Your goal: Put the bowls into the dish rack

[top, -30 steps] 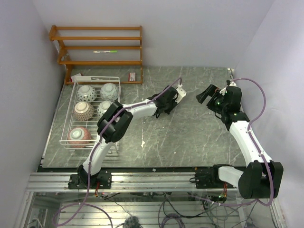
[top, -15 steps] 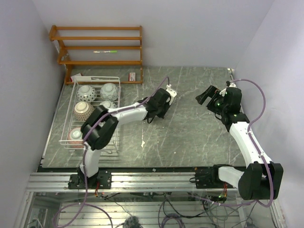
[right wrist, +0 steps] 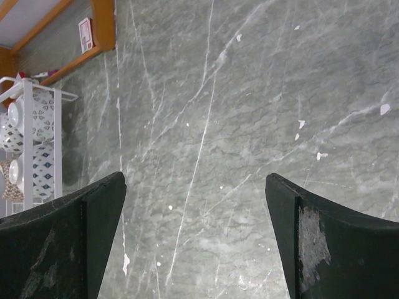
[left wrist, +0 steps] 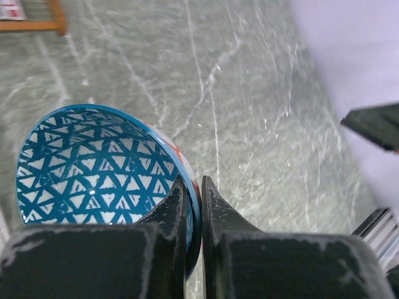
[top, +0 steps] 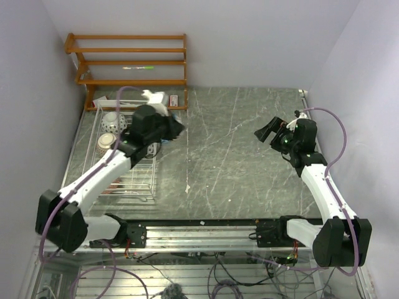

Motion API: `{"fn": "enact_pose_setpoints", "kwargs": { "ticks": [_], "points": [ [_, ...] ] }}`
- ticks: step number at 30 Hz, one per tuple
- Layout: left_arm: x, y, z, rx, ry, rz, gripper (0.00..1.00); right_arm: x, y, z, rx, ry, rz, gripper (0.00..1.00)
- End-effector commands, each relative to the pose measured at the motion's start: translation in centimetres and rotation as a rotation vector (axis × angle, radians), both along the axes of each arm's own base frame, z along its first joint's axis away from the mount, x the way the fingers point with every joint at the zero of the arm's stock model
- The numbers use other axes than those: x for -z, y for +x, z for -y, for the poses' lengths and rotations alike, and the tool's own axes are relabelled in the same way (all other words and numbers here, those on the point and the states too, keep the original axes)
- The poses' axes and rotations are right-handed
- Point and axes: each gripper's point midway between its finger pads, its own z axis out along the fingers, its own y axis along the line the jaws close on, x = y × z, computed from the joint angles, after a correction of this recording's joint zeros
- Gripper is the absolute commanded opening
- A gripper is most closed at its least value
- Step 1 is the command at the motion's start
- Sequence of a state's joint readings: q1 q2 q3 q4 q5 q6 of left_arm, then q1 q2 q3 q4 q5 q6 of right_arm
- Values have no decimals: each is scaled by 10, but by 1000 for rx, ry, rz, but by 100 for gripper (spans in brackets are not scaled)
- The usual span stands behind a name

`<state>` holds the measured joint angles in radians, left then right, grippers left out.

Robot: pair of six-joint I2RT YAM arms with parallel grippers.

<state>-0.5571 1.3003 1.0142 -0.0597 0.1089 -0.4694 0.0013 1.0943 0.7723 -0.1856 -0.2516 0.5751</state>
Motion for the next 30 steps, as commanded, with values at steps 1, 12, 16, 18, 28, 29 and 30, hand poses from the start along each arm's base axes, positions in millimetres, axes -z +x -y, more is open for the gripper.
{"fn": "enact_pose_setpoints", "kwargs": {
  "ticks": [1, 12, 16, 18, 28, 29, 30],
  "points": [
    [-45, -6, -37, -51, -236, 15, 7, -3, -5, -6, -36, 19, 19, 94],
    [-31, -29, -125, -182, -598, -90, 7, -4, -12, -18, -85, 57, 23, 93],
    [-21, -38, -143, -208, -683, -119, 7, -3, -15, -18, -88, 58, 23, 93],
    [-14, -43, -150, -239, -686, -138, 7, -2, -17, -19, -90, 59, 22, 93],
    [17, -56, -159, -252, -745, -272, 7, 2, -21, -19, -83, 73, 23, 93],
    [22, -57, -159, -255, -753, -289, 7, 2, -21, -19, -82, 73, 23, 93],
    [29, -58, -161, -263, -755, -307, 7, 3, -22, -19, -81, 72, 20, 93]
  ]
}}
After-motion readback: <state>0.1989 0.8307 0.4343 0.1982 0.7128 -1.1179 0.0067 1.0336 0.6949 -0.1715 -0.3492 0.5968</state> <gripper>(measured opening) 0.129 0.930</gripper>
